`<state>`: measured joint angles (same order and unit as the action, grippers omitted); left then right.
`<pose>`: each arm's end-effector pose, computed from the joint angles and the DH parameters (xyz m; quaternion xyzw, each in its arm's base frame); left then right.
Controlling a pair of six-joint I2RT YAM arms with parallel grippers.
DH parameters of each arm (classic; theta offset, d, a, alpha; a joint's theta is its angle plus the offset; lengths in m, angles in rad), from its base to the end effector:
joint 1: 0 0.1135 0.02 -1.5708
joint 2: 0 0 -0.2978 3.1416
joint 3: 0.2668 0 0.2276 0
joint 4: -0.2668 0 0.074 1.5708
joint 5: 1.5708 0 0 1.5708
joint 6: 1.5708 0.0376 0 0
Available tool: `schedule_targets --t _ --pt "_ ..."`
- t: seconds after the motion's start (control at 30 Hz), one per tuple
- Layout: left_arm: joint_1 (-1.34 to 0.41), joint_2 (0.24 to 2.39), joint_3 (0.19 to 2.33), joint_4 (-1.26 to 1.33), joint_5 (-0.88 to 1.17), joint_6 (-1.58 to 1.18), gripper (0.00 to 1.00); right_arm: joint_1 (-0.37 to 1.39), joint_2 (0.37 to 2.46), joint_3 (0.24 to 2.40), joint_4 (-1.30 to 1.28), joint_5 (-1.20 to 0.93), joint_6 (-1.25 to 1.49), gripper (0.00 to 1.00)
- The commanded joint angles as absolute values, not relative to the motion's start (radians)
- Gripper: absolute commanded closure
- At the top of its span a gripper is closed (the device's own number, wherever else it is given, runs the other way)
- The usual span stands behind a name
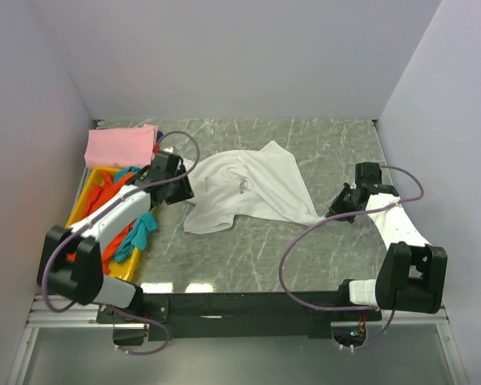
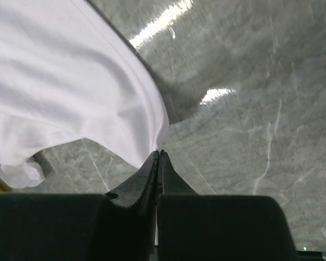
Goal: Fold and stack the t-shirts
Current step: Flatten the tshirt out
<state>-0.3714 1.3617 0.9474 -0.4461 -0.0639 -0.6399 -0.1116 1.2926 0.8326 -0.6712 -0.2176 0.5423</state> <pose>0.2395 -0.0907 0.2868 -0.1364 0.9272 -0.1422 0.3186 0.2083 -0.0152 0.2560 0.2892 0.9264 0.1498 0.1891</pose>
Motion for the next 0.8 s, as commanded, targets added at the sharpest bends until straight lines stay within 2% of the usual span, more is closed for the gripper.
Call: schedule_targets --t 0.0,0.13,0.43,0.77 --pt "-0.368 1.448 1.041 -0.419 -0.089 -0.643 0.53 -0.112 1.318 0.906 -0.621 -0.23 0.537 1.0" --pt "-0.362 1.528 1.083 -0.48 -0.052 -0.655 0.53 -0.11 1.335 0.937 -0.635 -0.222 0.534 1.0" --pt "-0.362 1.388 0.862 -0.456 0.041 -0.612 0.54 -0.112 1.347 0.93 -0.632 -0.225 0.538 1.0" --pt "-0.36 1.427 0.782 -0.416 0.023 -0.623 0.58 -0.112 1.339 0.919 -0.637 -0.227 0.532 1.0"
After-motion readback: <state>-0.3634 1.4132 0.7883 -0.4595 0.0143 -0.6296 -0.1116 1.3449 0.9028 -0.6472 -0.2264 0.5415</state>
